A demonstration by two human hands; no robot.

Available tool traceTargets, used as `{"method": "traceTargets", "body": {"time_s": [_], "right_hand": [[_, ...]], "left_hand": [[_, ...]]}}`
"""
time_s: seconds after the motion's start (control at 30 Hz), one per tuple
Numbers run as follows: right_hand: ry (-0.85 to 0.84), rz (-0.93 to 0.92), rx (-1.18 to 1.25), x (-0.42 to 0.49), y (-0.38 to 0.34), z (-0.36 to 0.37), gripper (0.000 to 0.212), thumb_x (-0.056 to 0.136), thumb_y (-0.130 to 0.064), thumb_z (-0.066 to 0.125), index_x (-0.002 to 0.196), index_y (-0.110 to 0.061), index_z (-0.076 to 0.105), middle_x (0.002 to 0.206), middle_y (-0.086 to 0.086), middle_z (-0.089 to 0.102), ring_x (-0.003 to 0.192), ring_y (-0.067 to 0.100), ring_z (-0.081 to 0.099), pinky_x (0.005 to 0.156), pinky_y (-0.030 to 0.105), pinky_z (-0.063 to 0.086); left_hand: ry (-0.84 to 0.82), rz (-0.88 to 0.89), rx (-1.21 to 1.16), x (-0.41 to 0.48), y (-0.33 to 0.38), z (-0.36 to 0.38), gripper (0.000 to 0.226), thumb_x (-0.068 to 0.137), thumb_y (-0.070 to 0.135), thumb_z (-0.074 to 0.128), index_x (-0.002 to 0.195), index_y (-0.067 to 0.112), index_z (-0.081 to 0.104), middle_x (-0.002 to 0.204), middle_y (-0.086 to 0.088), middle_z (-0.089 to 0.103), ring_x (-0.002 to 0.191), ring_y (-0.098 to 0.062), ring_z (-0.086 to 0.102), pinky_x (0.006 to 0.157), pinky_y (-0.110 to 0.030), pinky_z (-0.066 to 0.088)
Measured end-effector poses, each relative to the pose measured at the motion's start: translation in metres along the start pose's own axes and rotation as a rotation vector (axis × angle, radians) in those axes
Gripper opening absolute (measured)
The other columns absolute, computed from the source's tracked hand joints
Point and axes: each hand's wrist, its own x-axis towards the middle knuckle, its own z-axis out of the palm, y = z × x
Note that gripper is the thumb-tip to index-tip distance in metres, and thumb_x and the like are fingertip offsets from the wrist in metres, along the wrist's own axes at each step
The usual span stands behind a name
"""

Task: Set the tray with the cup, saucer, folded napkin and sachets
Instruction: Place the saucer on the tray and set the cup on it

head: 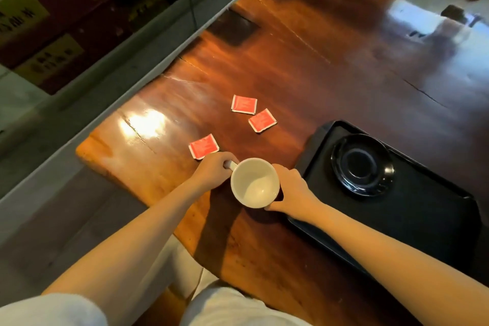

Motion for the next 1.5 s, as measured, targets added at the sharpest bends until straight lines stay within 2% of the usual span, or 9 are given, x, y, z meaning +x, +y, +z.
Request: {"method": "traceTargets", "body": {"time_s": [0.2,0.33,0.57,0.73,0.83,0.97,1.13,1.4,1.5], "right_hand": [[-0.005,-0.033,0.163,-0.002,0.002,-0.005,0.084,0.062,-0.037,0.08,0.134,-0.031,0.036,0.129,-0.009,0.049,0.12,0.011,0.042,0.106,0.045,0.035],[0.042,-0.024,0.323,-0.014,0.001,-0.021,0.086,0.068,-0.024,0.079,0.138,-0.032,0.03,0.136,-0.015,0.039,0.125,0.006,0.036,0.109,0.038,0.034],[0.205,0.037,0.645,-0.04,0.025,-0.047,0.097,0.07,-0.01,0.078,0.145,-0.029,0.02,0.147,-0.011,0.032,0.135,0.005,0.032,0.111,0.031,0.03],[0.389,0.085,0.721,-0.059,0.05,-0.078,0.098,0.069,-0.004,0.078,0.141,-0.036,0.019,0.139,-0.023,0.03,0.131,0.001,0.032,0.106,0.027,0.033],[0.472,0.135,0.766,-0.07,0.074,-0.1,0.098,0.068,-0.006,0.079,0.137,-0.043,0.021,0.14,-0.015,0.033,0.13,0.007,0.034,0.105,0.034,0.038],[0.514,0.207,0.832,-0.082,0.11,-0.12,0.102,0.065,-0.002,0.079,0.141,-0.039,0.022,0.146,-0.007,0.028,0.132,0.015,0.034,0.107,0.044,0.038],[0.506,0.265,0.929,-0.085,0.139,-0.123,0.096,0.069,0.008,0.072,0.142,-0.032,0.025,0.142,-0.003,0.036,0.131,0.018,0.037,0.107,0.049,0.038],[0.507,0.303,0.953,-0.079,0.156,-0.107,0.093,0.069,0.009,0.071,0.138,-0.035,0.028,0.143,-0.004,0.035,0.133,0.017,0.034,0.109,0.048,0.035],[0.505,0.312,0.961,-0.077,0.16,-0.103,0.092,0.07,0.01,0.07,0.137,-0.036,0.027,0.144,-0.002,0.033,0.133,0.019,0.033,0.109,0.048,0.034]], "left_hand": [[0.013,-0.033,-0.067,0.0,0.003,-0.003,0.01,0.08,0.012,0.069,0.082,0.022,0.067,0.078,0.01,0.06,0.078,-0.009,0.053,0.063,-0.019,0.042],[0.057,-0.028,-0.162,0.0,0.021,-0.009,0.008,0.079,0.012,0.071,0.084,0.018,0.068,0.08,0.008,0.062,0.079,-0.008,0.056,0.064,-0.018,0.043],[0.128,0.041,-0.236,0.015,0.082,0.001,0.013,0.078,0.01,0.071,0.084,0.021,0.068,0.084,0.002,0.065,0.081,-0.013,0.058,0.068,-0.025,0.042],[0.116,0.169,-0.191,0.039,0.15,0.023,0.015,0.08,0.004,0.063,0.087,0.016,0.069,0.077,0.009,0.06,0.07,-0.004,0.051,0.057,-0.019,0.039],[0.112,0.225,-0.153,0.053,0.186,0.043,0.015,0.081,0.006,0.06,0.089,0.014,0.069,0.072,0.01,0.056,0.068,-0.007,0.048,0.053,-0.018,0.034],[0.065,0.314,-0.057,0.069,0.221,0.072,0.027,0.079,-0.002,0.052,0.09,0.012,0.072,0.083,0.001,0.064,0.077,-0.013,0.054,0.056,-0.019,0.036],[-0.035,0.319,0.111,0.093,0.231,0.099,0.035,0.075,-0.005,0.045,0.088,0.015,0.07,0.092,-0.01,0.065,0.084,-0.027,0.059,0.063,-0.03,0.038],[-0.069,0.35,0.21,0.1,0.221,0.113,0.033,0.077,-0.007,0.046,0.087,0.01,0.072,0.088,-0.007,0.071,0.078,-0.018,0.056,0.063,-0.026,0.037],[-0.075,0.35,0.213,0.101,0.216,0.119,0.032,0.078,-0.006,0.047,0.089,0.009,0.072,0.09,-0.008,0.071,0.084,-0.021,0.06,0.067,-0.027,0.039]]}}
